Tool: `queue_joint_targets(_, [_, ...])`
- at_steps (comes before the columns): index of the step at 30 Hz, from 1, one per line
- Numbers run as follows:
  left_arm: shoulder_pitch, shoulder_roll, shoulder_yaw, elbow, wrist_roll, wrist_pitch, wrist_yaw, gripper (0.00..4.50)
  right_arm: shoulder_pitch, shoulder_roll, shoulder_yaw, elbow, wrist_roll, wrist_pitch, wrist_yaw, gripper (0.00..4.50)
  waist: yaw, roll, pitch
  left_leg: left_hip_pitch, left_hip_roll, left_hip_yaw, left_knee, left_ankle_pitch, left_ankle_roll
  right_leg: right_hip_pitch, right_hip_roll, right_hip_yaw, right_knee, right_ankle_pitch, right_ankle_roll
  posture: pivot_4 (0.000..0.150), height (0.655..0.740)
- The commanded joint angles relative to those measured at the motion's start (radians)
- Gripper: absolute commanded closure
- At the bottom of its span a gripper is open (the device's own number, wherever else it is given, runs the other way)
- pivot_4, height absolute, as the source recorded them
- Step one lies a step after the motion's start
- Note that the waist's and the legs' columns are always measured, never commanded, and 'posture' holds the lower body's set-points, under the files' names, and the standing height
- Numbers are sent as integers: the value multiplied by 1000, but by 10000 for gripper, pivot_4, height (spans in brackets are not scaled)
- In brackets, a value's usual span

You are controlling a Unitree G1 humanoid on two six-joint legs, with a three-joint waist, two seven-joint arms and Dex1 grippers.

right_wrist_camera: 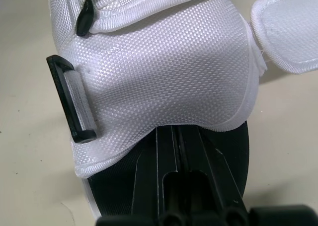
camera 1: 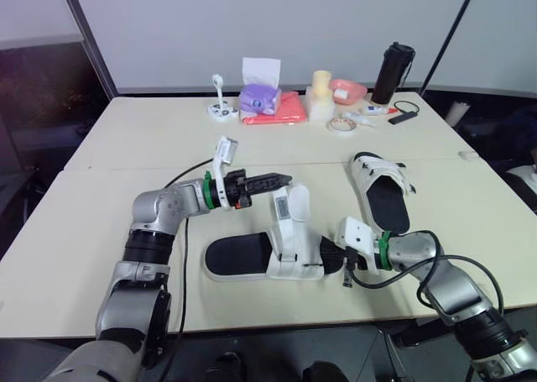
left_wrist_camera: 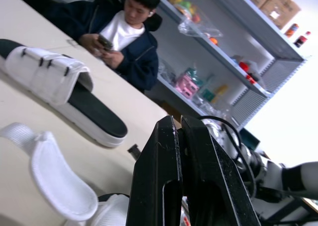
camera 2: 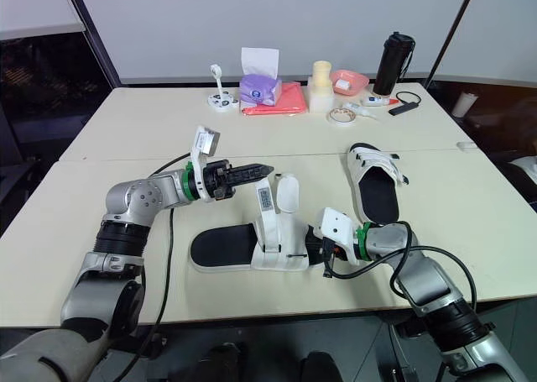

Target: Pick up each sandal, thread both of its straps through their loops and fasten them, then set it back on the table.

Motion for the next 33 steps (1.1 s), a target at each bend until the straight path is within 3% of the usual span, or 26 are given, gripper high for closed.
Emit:
queue_joint_targets(1, [-56, 7, 12, 8, 1, -54, -35, 44895, 65, -35, 45, 86, -89, 63, -23, 45000, 1, 0, 0, 0, 0, 0, 0, 0, 0, 0, 0, 0, 0, 0, 0, 1500, 7400])
queue_joint_targets(6, [-93, 0, 22, 54, 14, -89, -59, 44895, 76, -40, 45, 71, -85, 70, -26, 45000, 2, -1, 1, 0, 0, 0, 0, 0, 0, 0, 0, 0, 0, 0, 0, 1500, 7400])
queue_joint_targets(15, [-91, 12, 46, -47, -42, -22, -71, 44895, 87, -44, 51, 68, -85, 69, -36, 45000, 3, 0, 4, -2, 0, 0, 0, 0, 0, -1, 0, 0, 0, 0, 0, 1500, 7400])
queue_joint_targets(33, [-169, -58, 5, 465, 180, -324, -105, 44895, 113, -57, 49, 34, -78, 85, -39, 45000, 23, -2, 5, -1, -1, 1, 1, 0, 0, 0, 0, -1, 0, 1, 3, 1500, 7400])
